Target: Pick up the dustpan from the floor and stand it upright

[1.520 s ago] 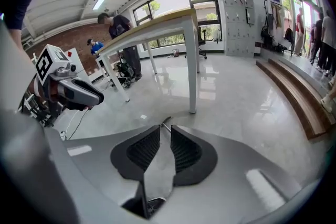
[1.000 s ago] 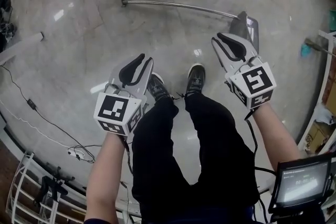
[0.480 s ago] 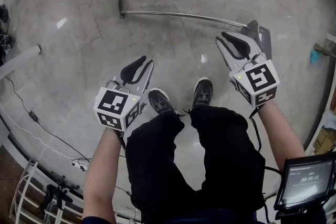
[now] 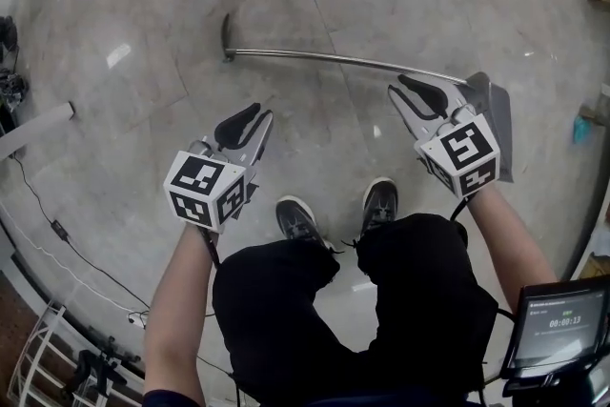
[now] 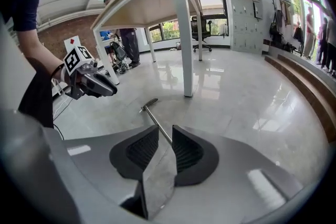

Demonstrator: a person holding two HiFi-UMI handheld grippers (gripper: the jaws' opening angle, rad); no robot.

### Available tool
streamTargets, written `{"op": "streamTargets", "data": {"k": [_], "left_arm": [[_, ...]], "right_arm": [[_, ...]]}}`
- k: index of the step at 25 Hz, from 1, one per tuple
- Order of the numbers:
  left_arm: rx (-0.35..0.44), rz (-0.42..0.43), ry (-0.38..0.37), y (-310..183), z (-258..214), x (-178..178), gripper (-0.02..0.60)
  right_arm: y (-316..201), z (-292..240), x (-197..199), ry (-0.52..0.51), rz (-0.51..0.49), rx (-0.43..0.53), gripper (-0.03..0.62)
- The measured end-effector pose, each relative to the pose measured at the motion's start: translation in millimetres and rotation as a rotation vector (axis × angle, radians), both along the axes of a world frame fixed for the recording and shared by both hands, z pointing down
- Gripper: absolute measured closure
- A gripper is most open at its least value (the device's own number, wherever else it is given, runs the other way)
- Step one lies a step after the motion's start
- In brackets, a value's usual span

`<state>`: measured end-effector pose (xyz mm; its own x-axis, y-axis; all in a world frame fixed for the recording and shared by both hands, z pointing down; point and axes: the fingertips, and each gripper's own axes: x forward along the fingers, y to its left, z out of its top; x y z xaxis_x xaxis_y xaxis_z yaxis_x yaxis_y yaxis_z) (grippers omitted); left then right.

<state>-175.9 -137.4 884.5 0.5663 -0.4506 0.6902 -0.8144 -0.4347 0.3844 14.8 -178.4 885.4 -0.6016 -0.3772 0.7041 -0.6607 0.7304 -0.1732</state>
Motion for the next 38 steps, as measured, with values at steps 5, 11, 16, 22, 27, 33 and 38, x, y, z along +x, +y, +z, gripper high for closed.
{"op": "streamTargets", "data": {"k": [5,11,16,22,27,33,38], "left_arm": [[0.012,-0.01,0.019,-14.1,1.3,-12.6,0.499],[0.005,0.005,0.013,-22.1,35.4,-27.3,0.499],[-0.048,-0.03,0.06,-25.7,69.1,-43.5,0.499],[-0.089,-0.027,0.069,-25.0,92.3,-41.6,0.417],[-0.118,-0.056,0.057,-25.1,101.8,-52.8,0.405],[-0.115,-0.081,0.024,-29.9,86.5,-66.9,0.406],[-0.111,-0.087,0.018,-38.6,90.1,-67.5,0.407]], "right_arm": [[-4.9,12.0,-5.7,0.046,-0.047,0.006,0.497],[-15.4,60.5,-9.1,0.076,-0.072,0.018,0.484],[-16.7,109.7,-15.7,0.149,-0.151,0.002,0.468],[-17.5,140.6,-23.1,0.332,-0.36,0.068,0.428],[-13.9,176.6,-21.4,0.47,-0.465,0.057,0.388],[-17.1,176.8,-12.7,0.518,-0.509,0.054,0.428],[-10.8,174.2,-14.2,0.52,-0.531,0.082,0.5]]}}
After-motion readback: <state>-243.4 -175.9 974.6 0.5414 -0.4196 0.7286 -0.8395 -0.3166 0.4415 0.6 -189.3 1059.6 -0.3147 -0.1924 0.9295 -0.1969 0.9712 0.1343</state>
